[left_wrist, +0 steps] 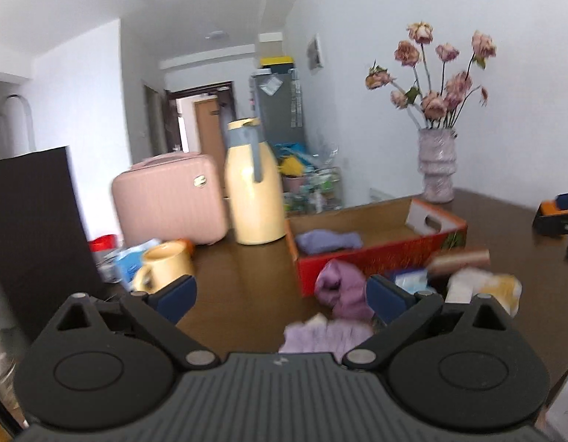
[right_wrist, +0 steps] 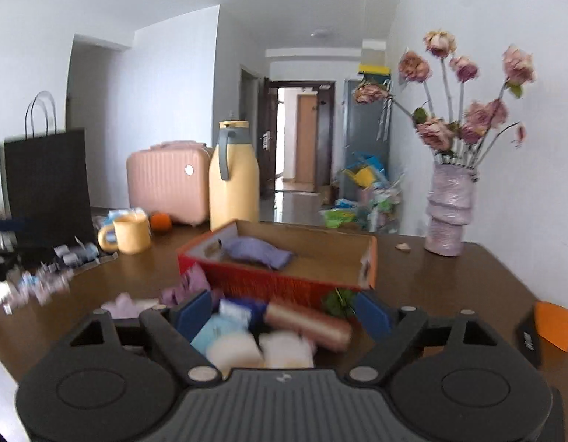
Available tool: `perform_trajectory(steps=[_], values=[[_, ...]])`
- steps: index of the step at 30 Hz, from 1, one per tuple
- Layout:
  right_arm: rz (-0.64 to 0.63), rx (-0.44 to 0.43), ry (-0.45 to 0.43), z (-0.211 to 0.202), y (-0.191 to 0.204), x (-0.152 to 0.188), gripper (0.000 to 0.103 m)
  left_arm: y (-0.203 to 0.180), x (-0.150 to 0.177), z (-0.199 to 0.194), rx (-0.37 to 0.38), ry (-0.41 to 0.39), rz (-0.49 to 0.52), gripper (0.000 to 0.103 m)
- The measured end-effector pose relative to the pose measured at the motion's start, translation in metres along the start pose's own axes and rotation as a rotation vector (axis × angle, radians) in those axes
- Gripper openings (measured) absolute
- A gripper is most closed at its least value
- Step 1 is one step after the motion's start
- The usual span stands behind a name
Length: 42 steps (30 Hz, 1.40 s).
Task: Organize soft objects
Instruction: 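Carry the purple cloth bag into the cardboard box and open the left tool, then grasp the lilac fluffy hair band with the right tool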
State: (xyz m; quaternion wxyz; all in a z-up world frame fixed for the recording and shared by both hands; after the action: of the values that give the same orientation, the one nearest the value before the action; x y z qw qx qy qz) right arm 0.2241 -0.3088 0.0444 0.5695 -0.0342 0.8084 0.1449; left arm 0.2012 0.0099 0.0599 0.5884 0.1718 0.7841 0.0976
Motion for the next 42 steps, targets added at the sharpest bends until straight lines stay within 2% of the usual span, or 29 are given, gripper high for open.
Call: perform_trajectory(steps=[2,6,9,12,15,19,21,23,25,29,31,33,38,42], values=[[-0.005,-0.003,-0.003,-0.015,0.008,0.024,0.085,-0.011,0.015,-0.015,-0.034,0.013,0.008,0.101],[0.019,-0.019,0.018,-0.034,0.017,0.065,0.086,-0.033,0.044,-0.032,0.037,0.064,-0.038,0.102],[0.023,-0.014,0.07,-0.034,0.017,0.083,0.086,-0.055,0.061,-0.032,0.062,0.132,0.0,0.102],[-0.001,0.018,0.067,-0.036,0.011,0.085,0.086,-0.07,0.066,-0.033,0.089,0.142,0.021,0.102],[0.053,0.015,0.062,-0.035,0.001,0.084,0.086,-0.078,0.063,-0.029,0.109,0.136,0.009,0.102],[0.105,0.022,0.091,-0.02,-0.012,0.091,0.085,-0.099,0.056,-0.014,0.201,0.146,-0.023,0.102],[0.12,0.033,0.107,-0.01,-0.018,0.092,0.085,-0.118,0.054,-0.001,0.256,0.15,0.01,0.102],[0.129,0.035,0.119,-0.004,-0.023,0.093,0.085,-0.135,0.052,0.012,0.279,0.152,0.054,0.101],[0.138,0.039,0.121,0.003,-0.028,0.091,0.084,-0.148,0.05,0.027,0.313,0.162,0.056,0.1],[0.161,0.034,0.112,0.015,-0.038,0.084,0.084,-0.163,0.044,0.051,0.369,0.168,0.022,0.088],[0.168,0.035,0.112,0.024,-0.041,0.08,0.084,-0.166,0.043,0.062,0.373,0.18,0.007,0.082],[0.176,0.024,0.114,0.031,-0.041,0.078,0.083,-0.166,0.044,0.073,0.368,0.199,0.005,0.081],[0.103,-0.083,0.077,0.04,-0.014,0.076,0.081,-0.139,0.056,0.093,0.227,0.268,-0.022,0.081],[0.037,-0.137,0.08,0.052,0.016,0.076,0.079,-0.117,0.053,0.082,0.214,0.219,-0.041,0.086]])
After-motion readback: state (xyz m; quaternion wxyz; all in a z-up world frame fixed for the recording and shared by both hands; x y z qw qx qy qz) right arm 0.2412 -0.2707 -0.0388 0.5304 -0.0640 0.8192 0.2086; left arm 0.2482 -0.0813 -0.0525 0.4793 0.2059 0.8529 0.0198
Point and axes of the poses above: each gripper's, at about its wrist camera, not at the fingertips, and z roughly the way its jaws point, y to its left, x to its underside, the point moved 3 cm from there along z, roughly the way its jaws point, and after that the axes turned 13 degrees about z, right-handed, at the moved point
